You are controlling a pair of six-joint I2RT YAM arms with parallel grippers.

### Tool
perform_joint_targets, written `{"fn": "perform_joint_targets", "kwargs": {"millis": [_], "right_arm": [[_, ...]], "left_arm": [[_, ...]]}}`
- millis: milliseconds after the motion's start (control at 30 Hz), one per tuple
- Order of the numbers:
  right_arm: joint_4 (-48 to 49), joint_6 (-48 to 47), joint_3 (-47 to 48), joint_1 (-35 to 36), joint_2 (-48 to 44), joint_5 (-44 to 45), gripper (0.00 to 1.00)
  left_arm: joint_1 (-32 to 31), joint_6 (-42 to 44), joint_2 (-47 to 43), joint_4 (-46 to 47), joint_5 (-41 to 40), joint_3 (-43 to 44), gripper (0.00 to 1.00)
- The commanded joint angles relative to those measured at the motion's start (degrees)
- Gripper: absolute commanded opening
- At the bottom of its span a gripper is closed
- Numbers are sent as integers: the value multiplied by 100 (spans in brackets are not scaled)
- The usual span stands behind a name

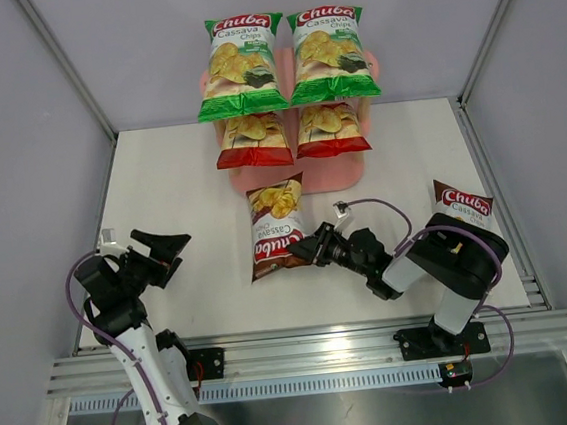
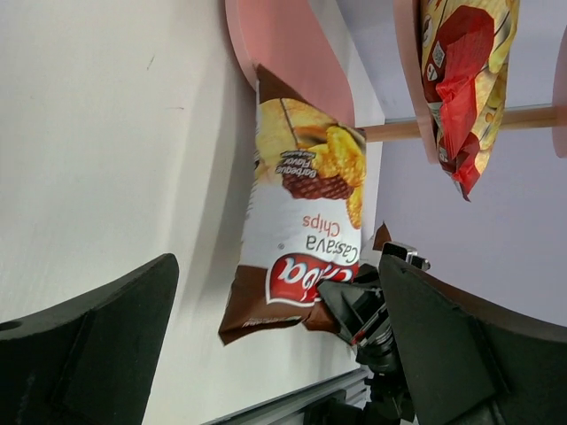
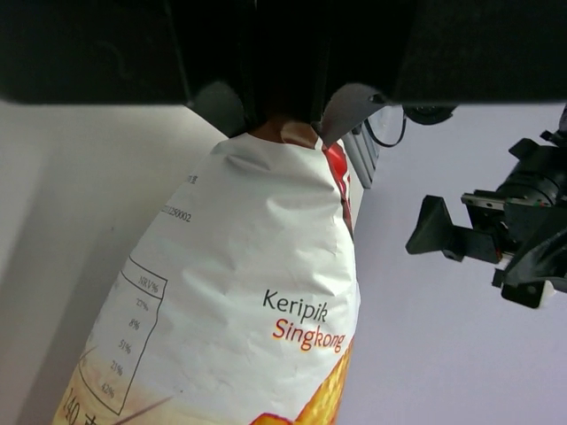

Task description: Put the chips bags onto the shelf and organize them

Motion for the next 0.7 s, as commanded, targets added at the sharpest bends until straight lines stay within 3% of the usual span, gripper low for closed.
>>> {"fn": "perform_joint_targets", "kwargs": {"millis": [0,400,667], "right_arm": [[1661,-17,132,-300,-285,-389,15],[1293,19,817,-1057,57,-881,15],[1669,466,1459,-1522,1076,-1180,15]], "left_arm": [[15,304,-12,0,54,210,99],[16,823,225,-18,212,123,99],[7,1263,498,-52,458,87,99]]}}
